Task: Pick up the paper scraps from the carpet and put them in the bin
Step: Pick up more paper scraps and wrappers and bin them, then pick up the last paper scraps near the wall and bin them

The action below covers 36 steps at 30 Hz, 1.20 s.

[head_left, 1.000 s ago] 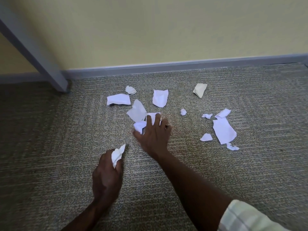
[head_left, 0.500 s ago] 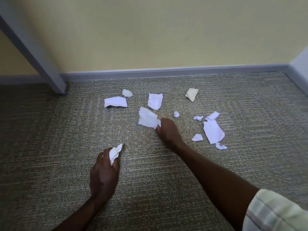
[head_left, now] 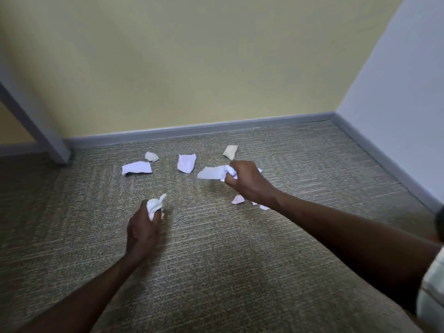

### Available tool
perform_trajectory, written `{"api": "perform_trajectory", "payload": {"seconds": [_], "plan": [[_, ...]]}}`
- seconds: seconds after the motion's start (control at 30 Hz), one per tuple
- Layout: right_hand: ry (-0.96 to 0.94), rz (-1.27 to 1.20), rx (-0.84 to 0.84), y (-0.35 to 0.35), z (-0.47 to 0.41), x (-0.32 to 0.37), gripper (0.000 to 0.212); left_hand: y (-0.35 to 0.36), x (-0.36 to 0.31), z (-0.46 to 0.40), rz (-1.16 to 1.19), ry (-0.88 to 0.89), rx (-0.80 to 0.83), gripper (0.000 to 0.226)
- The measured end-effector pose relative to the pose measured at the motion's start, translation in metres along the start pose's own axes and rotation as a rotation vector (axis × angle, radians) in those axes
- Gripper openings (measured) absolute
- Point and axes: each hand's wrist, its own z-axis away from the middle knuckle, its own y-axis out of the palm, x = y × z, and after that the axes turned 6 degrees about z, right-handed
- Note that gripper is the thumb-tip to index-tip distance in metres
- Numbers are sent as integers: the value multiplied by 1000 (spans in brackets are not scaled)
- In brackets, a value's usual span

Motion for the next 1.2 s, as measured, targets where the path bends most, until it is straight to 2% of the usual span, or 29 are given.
{"api": "perform_trajectory", "payload": {"seconds": [0.17,0.33,0.53,0.67,0.83,0.9,0.97,1.07,1.2], "plan": [[-56,25,-62,-69,29,3,33,19,-97,-13,136,164,98,28],[-49,13,-156,-137,66,-2,48,28,-196,-16,245,388,232,13],[69,45,-265,-202,118,-19,35,53,-289,-4,262,592,423,10],[129,102,-362,-244,157,-32,26,81,-339,17,274,694,507,16],[235,201,-569,-290,209,-53,42,122,-409,59,355,791,638,9],[293,214,-623,-307,229,-64,41,144,-437,78,389,811,723,8],[342,248,-659,-325,251,-74,37,170,-463,100,413,801,811,15],[382,307,-694,-351,284,-82,36,205,-496,134,370,814,915,28],[502,357,-567,-381,317,-95,41,237,-529,179,192,878,1057,10]]}}
